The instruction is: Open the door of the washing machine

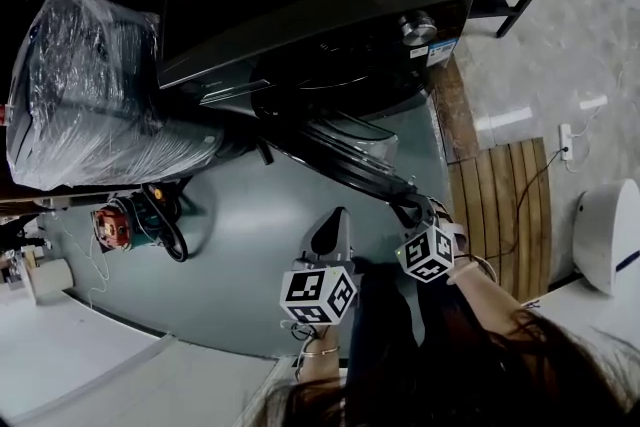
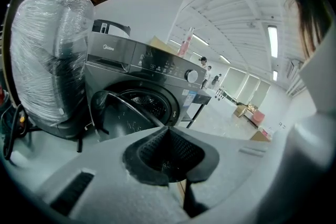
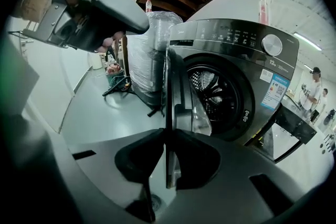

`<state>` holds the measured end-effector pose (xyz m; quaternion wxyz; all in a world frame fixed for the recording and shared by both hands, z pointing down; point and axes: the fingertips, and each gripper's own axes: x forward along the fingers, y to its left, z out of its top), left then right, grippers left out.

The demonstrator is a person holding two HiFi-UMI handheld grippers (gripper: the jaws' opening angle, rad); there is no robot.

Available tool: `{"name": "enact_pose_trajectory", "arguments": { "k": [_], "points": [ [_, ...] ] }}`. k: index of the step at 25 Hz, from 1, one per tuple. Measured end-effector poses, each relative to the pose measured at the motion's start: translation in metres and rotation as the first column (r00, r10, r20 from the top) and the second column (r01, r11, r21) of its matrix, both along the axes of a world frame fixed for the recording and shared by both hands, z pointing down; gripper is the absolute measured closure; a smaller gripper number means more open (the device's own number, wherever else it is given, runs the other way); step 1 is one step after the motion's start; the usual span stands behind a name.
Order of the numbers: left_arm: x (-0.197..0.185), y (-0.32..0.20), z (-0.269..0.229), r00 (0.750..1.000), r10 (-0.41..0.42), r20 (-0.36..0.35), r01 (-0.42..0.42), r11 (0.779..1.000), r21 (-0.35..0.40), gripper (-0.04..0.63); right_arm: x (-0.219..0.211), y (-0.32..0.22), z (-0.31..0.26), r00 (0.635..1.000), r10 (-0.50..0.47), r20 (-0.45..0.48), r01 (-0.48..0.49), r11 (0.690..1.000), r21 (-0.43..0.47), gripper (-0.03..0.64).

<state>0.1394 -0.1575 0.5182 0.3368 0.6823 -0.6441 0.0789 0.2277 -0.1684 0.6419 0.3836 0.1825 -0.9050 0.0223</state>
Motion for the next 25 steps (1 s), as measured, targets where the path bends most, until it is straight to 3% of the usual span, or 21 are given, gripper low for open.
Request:
{"name": "enact_pose_trajectory", "arguments": {
  "k": [25],
  "points": [
    [-0.085, 0.137, 0.004, 0.999, -0.031, 0.012, 0.031, 1.0, -0.001, 0.58, -0.073, 0.131, 0.006, 0.973, 0.227, 0.045, -0.225, 0.973, -0.05, 0.549]
  ]
}}
